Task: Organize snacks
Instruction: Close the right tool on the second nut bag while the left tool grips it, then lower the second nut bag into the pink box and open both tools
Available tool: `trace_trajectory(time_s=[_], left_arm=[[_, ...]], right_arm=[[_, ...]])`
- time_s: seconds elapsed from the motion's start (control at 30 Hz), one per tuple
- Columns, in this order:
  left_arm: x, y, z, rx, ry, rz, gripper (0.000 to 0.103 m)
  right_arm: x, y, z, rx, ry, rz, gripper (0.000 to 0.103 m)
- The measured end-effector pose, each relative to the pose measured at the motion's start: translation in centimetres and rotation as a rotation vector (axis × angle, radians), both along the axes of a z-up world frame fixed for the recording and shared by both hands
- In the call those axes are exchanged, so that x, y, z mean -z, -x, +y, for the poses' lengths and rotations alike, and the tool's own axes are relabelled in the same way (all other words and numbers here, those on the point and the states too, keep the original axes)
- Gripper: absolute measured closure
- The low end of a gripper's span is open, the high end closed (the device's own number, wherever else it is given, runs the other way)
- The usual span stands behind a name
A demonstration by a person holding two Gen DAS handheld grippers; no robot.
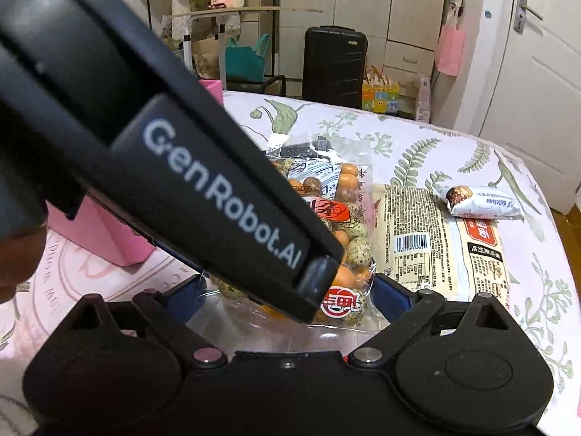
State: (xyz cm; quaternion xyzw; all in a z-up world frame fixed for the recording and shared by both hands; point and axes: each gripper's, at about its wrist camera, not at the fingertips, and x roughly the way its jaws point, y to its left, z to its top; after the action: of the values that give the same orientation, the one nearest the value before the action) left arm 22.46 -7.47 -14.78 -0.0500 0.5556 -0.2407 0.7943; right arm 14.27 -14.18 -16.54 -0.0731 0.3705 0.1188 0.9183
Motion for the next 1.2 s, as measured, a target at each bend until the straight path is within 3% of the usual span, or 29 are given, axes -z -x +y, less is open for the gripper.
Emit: trace_trajectory(time_s=[0.3,0.6,0.8,0.97,1.2], left_arm=[[-4.0,2.9,1.5,-0.003,-0.060,-0.021,0.047],[-8.6,4.9,6.4,-0.096,-0.017,-0.080,0.047],[-11.2,4.1,12.0,-0.198,0.011,-0.077,0.048],[-11.2,2.2,17.2,-0.343,0.059,-0.041,0.048],[-7.7,-1.4,23.1,-0.526,0.092,0.067,0.048]], right_arm=[[-2.7,2.5,1.0,-0.055,0.006,-0.042,0.005],[-6.7,3.3,3.8,-0.160,0.055,-0.122,0.006],[-9.2,1.5,7.4,-0.322,0.107,-0.153,0.005],[-10.0,-1.7,10.2,-0.480,0.091,-0.143,0.005],[-7.6,-7.3,15.7,-0.642,0.135,-0.081,0.005]])
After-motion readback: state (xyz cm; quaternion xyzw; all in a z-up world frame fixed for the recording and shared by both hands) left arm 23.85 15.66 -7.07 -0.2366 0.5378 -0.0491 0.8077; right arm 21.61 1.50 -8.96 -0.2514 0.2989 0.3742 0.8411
